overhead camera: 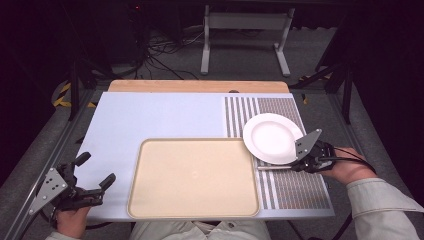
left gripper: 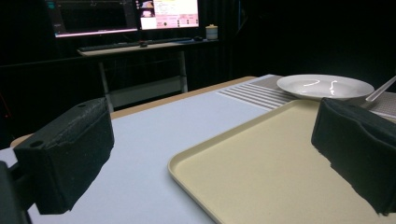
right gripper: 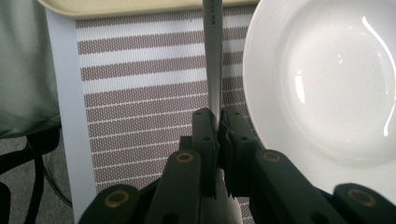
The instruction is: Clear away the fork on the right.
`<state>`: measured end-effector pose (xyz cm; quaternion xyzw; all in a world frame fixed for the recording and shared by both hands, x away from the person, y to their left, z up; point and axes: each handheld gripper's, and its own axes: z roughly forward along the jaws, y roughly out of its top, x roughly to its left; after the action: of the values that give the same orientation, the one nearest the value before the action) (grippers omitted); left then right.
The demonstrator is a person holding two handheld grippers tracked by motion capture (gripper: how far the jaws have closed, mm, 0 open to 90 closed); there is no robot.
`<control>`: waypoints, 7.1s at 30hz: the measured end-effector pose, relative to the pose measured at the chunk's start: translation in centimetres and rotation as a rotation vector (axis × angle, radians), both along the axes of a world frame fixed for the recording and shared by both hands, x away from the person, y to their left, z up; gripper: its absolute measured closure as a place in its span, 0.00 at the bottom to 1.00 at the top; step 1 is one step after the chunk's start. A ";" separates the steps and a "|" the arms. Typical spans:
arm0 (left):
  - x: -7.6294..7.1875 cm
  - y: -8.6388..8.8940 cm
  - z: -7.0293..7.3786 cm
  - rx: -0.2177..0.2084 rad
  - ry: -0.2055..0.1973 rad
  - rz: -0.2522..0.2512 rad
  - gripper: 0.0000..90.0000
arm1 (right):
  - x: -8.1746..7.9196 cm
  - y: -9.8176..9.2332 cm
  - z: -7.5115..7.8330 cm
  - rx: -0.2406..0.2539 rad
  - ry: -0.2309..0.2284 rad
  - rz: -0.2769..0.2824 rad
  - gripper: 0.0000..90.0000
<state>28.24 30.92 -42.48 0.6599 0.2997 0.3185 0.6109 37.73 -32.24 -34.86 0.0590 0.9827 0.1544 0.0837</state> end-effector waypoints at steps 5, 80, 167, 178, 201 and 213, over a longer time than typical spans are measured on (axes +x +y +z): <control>0.0 0.0 0.0 0.000 0.000 -0.001 0.00 | 0.3 1.3 0.8 0.011 -0.015 0.027 0.94; 0.1 0.2 0.0 -0.006 0.001 -0.011 0.00 | 8.2 16.4 -2.4 0.081 0.031 0.207 0.94; 0.0 0.3 0.0 -0.005 0.001 -0.012 0.00 | 8.9 21.7 -6.2 0.095 0.058 0.105 1.00; 0.0 0.3 0.0 -0.005 0.001 -0.013 0.00 | 8.9 22.4 -7.0 0.076 0.070 0.107 1.00; 0.0 0.3 0.0 -0.006 0.000 -0.010 0.00 | 7.8 22.7 -7.5 0.023 0.134 0.161 1.00; 0.0 0.2 0.0 -0.006 0.002 -0.007 0.00 | 5.8 21.5 -7.4 -0.001 0.195 0.205 1.00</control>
<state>28.27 31.12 -42.46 0.6594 0.2988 0.3149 0.6138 43.52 -10.74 -42.25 -0.0269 0.9871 0.1550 -0.0283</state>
